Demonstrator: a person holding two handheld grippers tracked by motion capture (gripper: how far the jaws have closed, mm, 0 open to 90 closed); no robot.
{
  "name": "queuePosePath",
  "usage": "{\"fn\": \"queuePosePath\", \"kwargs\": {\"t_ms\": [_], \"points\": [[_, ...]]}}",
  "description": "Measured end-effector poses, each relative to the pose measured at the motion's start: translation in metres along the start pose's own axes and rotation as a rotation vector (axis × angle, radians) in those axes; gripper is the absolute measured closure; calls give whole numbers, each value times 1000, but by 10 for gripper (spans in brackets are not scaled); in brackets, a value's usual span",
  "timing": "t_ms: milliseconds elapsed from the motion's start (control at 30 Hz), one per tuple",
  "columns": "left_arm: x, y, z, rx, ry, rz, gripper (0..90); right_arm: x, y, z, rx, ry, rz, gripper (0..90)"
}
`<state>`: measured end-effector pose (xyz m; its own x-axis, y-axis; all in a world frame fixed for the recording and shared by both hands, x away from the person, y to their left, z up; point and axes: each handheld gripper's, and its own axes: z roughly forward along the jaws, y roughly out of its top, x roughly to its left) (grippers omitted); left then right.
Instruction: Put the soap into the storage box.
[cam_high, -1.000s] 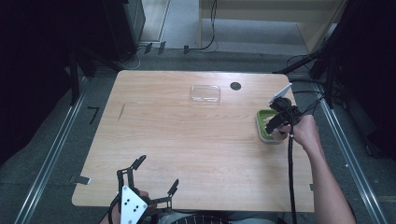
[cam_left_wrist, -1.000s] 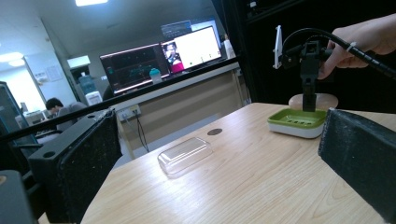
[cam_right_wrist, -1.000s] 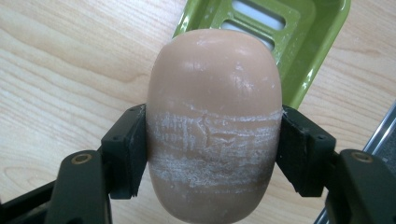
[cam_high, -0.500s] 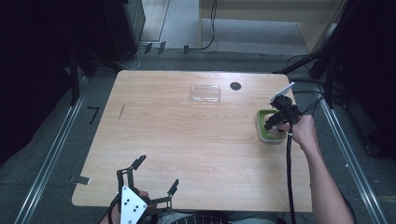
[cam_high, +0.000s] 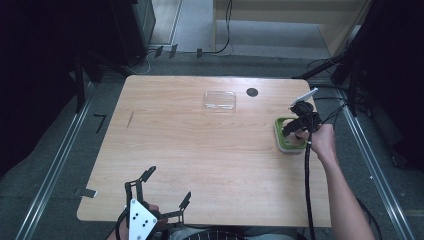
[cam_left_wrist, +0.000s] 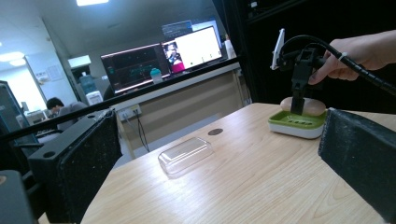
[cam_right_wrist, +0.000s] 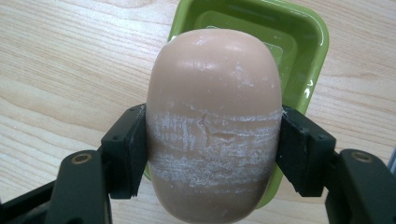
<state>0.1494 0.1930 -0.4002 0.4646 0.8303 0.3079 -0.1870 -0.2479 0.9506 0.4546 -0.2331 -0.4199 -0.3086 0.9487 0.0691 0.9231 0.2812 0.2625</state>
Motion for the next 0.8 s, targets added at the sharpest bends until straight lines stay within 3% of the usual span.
{"fn": "queuePosePath", "kwargs": {"t_ms": [467,800], "points": [[0,0,0,0,0,0,0,-7,1,12,-48,10,57,338],[0,0,0,2,2,0,0,-9,1,23,-49,1,80,337]]}}
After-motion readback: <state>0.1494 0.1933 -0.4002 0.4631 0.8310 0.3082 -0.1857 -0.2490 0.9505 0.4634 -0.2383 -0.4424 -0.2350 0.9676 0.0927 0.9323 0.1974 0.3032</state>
